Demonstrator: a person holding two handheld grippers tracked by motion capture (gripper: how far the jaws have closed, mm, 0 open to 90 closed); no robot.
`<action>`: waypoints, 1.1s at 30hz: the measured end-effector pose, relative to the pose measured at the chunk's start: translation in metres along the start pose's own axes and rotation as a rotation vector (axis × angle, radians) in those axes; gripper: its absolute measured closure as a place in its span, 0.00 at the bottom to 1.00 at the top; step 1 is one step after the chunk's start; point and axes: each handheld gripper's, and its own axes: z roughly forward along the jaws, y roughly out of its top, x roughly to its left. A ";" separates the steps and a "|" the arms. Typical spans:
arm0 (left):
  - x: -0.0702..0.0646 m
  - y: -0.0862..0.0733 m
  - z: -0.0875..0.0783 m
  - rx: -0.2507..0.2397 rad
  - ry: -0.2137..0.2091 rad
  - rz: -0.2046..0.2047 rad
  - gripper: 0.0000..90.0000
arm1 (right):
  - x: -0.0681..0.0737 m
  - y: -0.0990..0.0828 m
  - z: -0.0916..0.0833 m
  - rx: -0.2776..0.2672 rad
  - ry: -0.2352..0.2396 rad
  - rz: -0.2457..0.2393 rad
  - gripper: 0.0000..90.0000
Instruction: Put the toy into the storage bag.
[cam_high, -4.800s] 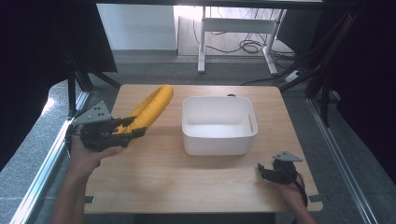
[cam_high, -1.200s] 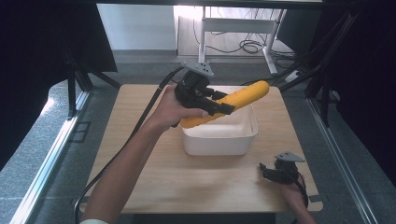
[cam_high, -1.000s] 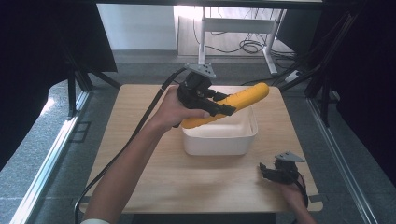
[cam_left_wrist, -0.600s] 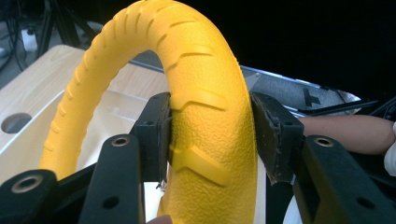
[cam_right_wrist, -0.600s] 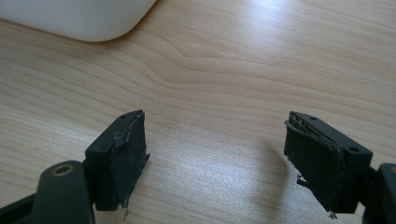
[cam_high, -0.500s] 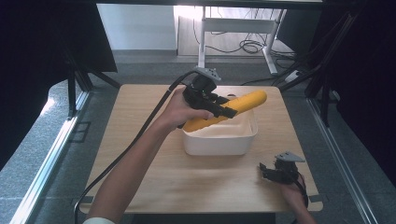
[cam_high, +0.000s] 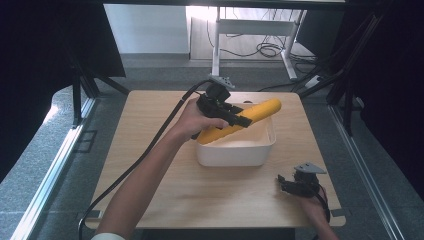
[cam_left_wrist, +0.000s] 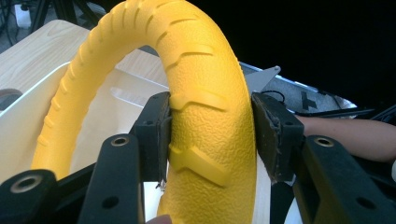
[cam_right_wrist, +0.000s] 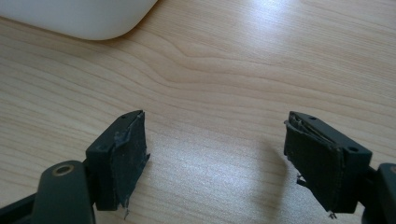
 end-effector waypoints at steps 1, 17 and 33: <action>0.001 0.000 -0.001 0.005 -0.001 0.005 0.57 | 0.000 0.000 0.000 0.000 0.001 0.000 0.24; 0.008 -0.010 0.000 -0.021 -0.026 -0.033 0.56 | 0.000 0.000 0.000 0.001 0.002 0.001 0.24; 0.009 -0.018 0.004 -0.038 -0.053 -0.050 0.56 | 0.001 0.000 0.000 -0.001 0.001 -0.006 0.24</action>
